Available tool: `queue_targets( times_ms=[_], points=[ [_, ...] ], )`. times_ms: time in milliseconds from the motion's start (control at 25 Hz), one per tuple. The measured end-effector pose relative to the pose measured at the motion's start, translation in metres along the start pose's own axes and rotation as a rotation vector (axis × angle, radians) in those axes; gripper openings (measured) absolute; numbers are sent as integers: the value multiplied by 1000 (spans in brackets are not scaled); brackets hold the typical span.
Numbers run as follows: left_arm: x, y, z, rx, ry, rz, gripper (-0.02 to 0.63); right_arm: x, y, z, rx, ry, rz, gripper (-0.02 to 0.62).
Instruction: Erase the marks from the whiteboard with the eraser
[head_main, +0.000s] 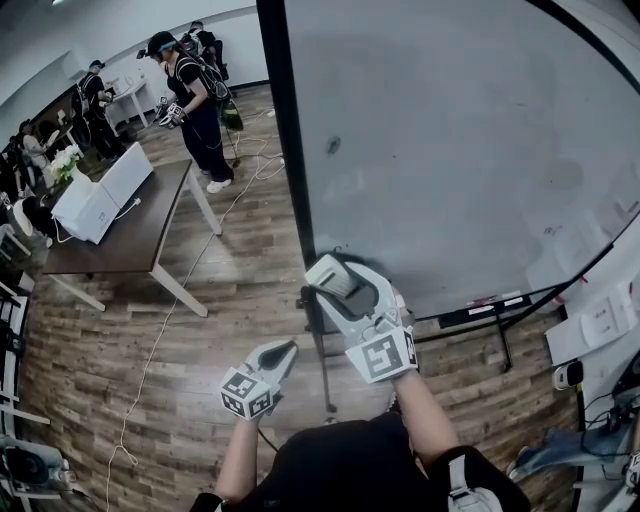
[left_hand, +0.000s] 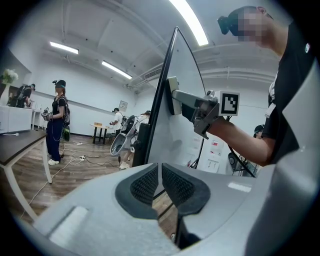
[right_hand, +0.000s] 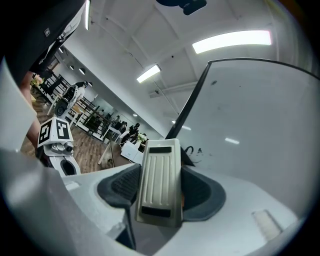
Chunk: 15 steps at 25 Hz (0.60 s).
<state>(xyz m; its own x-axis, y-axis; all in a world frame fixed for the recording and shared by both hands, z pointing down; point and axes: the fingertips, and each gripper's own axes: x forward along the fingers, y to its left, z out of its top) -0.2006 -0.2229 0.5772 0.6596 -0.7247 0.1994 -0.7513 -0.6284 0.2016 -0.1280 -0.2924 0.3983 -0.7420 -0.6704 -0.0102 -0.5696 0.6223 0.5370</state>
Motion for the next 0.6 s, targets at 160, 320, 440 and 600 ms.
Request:
queue_targets(
  times_ms=[160, 320, 440, 600],
  points=[
    [2, -1, 2, 1, -1, -1, 34, -1, -5, 4, 10, -7, -2, 255],
    [7, -7, 4, 7, 0, -10, 34, -4, -14, 10, 2, -34, -10, 255],
    [8, -11, 4, 10, 2, -14, 34, -9, -20, 11, -1, -41, -24, 255],
    [9, -13, 3, 13, 5, -16, 34, -17, -31, 9, -4, -47, -53, 255]
  ],
)
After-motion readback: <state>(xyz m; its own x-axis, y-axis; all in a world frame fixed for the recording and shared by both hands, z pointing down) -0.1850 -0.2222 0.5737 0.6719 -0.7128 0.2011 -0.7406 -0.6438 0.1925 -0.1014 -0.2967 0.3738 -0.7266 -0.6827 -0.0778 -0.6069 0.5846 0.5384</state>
